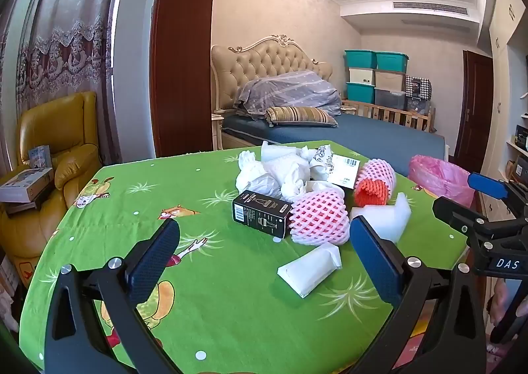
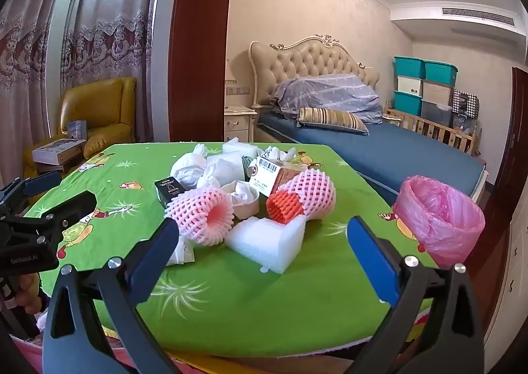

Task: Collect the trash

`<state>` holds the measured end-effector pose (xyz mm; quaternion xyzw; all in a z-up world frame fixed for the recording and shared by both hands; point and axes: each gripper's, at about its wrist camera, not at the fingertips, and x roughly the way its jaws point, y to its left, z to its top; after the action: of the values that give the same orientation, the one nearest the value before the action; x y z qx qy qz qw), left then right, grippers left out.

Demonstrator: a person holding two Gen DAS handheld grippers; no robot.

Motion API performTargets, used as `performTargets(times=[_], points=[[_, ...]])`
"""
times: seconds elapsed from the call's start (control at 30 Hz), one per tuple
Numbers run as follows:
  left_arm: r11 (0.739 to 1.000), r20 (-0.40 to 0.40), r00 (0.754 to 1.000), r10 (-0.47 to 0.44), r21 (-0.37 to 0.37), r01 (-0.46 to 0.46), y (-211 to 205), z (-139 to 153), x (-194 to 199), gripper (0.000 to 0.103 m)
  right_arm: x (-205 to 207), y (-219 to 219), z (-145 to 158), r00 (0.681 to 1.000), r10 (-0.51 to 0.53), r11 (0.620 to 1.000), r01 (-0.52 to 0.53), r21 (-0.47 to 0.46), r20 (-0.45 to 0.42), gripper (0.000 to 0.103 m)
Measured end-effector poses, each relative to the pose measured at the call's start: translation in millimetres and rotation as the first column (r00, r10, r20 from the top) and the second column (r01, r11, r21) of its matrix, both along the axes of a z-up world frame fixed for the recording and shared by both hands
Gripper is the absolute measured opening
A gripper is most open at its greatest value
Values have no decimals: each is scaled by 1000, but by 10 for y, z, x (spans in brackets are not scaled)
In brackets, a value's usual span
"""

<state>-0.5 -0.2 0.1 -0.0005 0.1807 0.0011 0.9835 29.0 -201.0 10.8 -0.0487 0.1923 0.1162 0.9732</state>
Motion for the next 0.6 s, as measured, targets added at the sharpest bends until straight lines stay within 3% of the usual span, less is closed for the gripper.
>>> performTargets(times=[0.6], points=[[1000,-1,1000,0,-4,0,6,26,-43,97,-6,19,-9,1000,-1,1000,1,-2,-5,99]])
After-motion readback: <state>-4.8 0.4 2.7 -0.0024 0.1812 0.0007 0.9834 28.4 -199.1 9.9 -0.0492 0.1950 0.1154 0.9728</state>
